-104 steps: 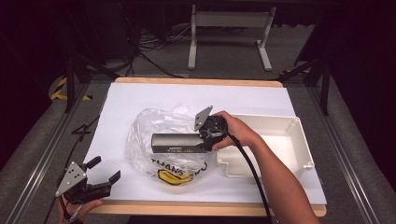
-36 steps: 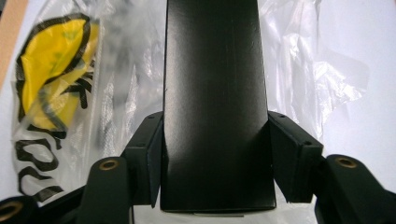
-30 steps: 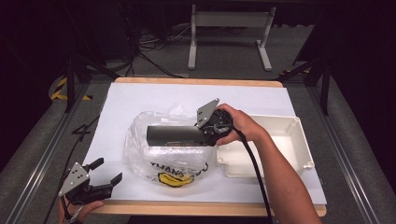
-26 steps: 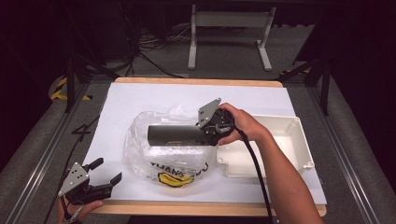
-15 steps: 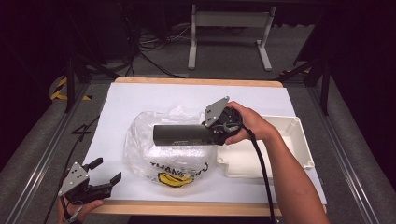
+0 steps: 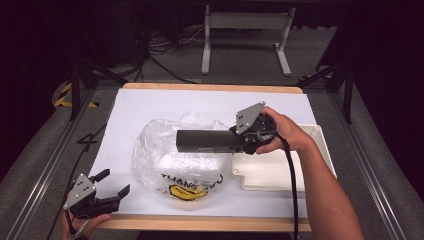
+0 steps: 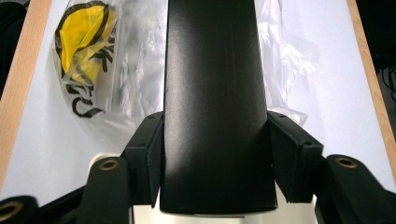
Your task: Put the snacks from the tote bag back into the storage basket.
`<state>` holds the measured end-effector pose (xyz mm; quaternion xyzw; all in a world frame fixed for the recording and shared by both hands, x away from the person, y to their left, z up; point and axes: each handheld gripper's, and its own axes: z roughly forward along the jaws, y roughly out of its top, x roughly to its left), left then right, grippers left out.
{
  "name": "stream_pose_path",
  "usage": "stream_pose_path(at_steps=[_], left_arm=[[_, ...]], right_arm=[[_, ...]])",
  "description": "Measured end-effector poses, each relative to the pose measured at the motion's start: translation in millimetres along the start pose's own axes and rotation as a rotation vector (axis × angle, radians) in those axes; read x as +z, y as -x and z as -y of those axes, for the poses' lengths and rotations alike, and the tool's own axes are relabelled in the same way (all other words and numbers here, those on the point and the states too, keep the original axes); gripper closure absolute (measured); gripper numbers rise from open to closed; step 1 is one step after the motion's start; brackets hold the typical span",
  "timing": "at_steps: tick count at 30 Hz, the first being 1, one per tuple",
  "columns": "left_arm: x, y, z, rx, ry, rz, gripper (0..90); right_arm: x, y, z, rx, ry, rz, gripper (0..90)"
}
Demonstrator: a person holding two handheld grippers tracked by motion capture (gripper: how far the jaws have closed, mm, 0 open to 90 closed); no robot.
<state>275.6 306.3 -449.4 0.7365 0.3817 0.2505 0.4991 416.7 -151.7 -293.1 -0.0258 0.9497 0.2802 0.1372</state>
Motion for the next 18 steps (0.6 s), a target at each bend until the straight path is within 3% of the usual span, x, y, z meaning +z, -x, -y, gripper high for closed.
stream_pose_path(at_steps=[18], left_arm=[[0.8,-0.6,0.3,-0.008,-0.002,-0.002,13.5]], right_arm=[[-33.5,-4.5,36.5,0.045,0.022,0.042,43.1]])
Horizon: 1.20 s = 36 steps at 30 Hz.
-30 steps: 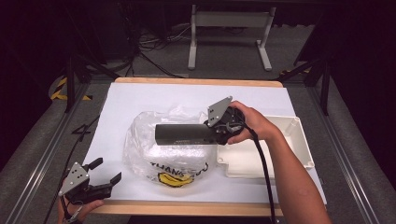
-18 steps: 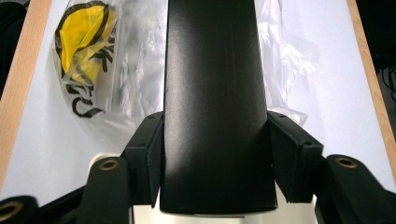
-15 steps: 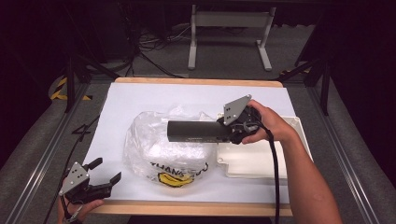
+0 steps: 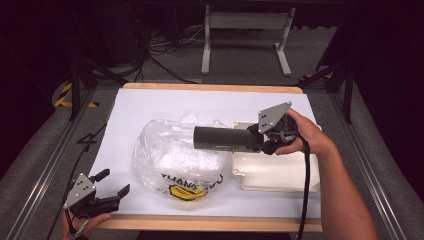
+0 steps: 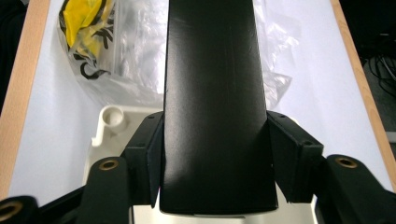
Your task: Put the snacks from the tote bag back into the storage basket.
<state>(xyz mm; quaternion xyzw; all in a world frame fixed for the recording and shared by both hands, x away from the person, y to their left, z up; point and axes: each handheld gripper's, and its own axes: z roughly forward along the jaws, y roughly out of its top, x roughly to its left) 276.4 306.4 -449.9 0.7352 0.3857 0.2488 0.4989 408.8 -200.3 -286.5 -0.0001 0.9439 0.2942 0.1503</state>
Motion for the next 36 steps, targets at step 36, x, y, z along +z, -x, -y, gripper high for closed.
stream_pose_path(at_steps=[36], left_arm=[[0.5,0.3,0.4,0.007,-0.013,-0.008,13.6]], right_arm=[[-56.4,-3.8,81.8,0.088,-0.005,0.029,43.1]])
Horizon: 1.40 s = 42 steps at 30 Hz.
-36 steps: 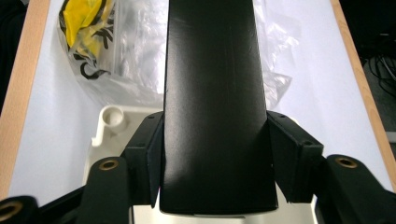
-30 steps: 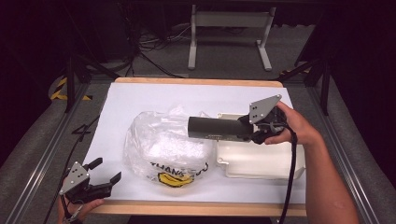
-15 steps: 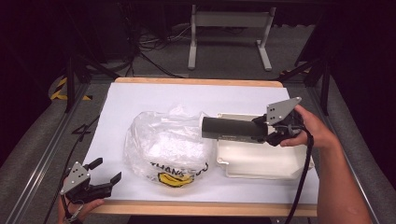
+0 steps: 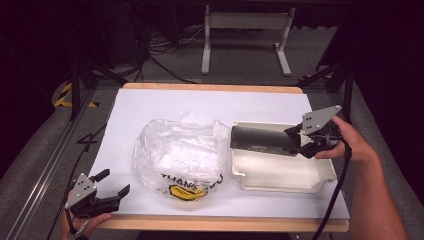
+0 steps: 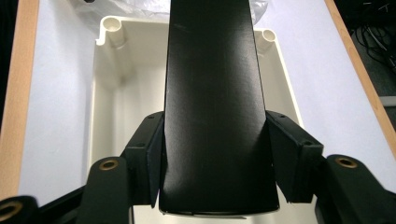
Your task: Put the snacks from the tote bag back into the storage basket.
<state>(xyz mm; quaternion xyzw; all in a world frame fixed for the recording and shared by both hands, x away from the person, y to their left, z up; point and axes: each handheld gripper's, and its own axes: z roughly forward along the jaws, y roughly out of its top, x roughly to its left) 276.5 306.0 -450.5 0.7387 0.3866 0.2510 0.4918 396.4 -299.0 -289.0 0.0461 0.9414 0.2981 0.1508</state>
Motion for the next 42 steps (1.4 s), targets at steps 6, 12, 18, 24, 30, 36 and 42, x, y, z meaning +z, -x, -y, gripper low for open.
stream_pose_path(at_steps=[6,12,18,24,30,36,42], left_arm=[[-0.1,-0.5,-0.1,0.000,0.000,0.000,13.6],[-0.1,-0.3,-0.2,0.005,-0.001,-0.002,13.7],[0.7,-0.1,-0.2,-0.001,-0.001,-0.002,13.8],[-0.4,0.8,-0.9,0.009,0.002,-0.014,14.3],[-0.6,5.4,-3.2,0.037,0.014,-0.017,15.3],[-1.8,5.9,-3.6,0.043,0.020,-0.014,15.0],[-1.9,5.6,-3.9,0.042,0.022,-0.012,15.0]], right_arm=[[-4.4,0.7,12.7,0.020,-0.013,-0.002,43.1],[-0.6,1.1,24.9,0.035,-0.022,-0.024,43.1],[8.0,3.4,32.7,0.046,-0.057,-0.050,43.1],[16.6,4.4,38.7,0.053,-0.079,-0.072,43.1],[25.8,5.3,40.5,0.047,-0.101,-0.080,43.0],[35.0,5.4,40.4,0.040,-0.134,-0.085,43.0],[42.5,6.1,42.3,0.036,-0.156,-0.086,43.0]])
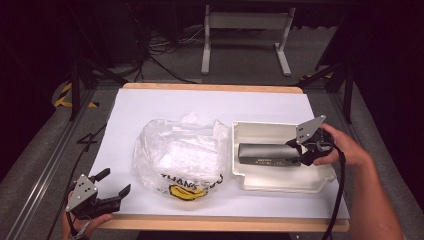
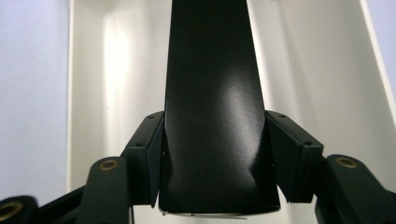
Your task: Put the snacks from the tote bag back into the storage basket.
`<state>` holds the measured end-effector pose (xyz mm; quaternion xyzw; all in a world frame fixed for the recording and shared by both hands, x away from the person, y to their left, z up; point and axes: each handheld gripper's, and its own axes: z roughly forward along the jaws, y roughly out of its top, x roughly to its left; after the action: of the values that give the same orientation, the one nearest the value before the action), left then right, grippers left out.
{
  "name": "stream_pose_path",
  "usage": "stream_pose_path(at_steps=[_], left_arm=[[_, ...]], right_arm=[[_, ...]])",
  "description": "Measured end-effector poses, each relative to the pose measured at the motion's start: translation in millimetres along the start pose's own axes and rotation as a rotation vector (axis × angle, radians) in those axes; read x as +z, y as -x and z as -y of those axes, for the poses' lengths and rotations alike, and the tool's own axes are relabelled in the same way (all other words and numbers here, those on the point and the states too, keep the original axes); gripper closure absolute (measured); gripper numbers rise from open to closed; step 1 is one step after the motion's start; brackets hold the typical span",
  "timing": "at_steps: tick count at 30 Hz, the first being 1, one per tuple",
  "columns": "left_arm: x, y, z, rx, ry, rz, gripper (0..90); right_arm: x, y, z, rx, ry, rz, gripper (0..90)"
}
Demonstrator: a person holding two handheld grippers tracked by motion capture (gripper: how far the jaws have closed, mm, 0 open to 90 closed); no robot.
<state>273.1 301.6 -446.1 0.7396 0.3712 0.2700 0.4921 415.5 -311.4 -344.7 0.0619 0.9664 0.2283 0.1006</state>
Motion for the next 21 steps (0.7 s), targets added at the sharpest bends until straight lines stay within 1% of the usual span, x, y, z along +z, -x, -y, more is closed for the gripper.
stream_pose_path(at_steps=[6,10,14,19,21], left_arm=[[0.4,-0.2,0.3,-0.005,-0.006,0.001,14.8],[1.6,-0.6,0.7,-0.006,-0.011,-0.001,14.4],[1.7,-0.5,0.9,-0.004,-0.014,0.002,14.3],[2.0,-1.2,1.3,-0.007,-0.023,0.002,14.2],[2.1,-0.2,1.0,-0.003,-0.018,0.005,14.2]], right_arm=[[3.1,1.4,0.8,0.002,0.000,-0.015,42.9],[4.8,2.2,0.3,0.005,-0.005,-0.009,42.8],[8.7,3.0,-1.7,0.004,-0.020,-0.003,42.8],[12.3,4.1,-2.2,0.004,-0.043,-0.008,42.7],[13.1,4.4,-2.2,0.002,-0.052,-0.012,42.7]])
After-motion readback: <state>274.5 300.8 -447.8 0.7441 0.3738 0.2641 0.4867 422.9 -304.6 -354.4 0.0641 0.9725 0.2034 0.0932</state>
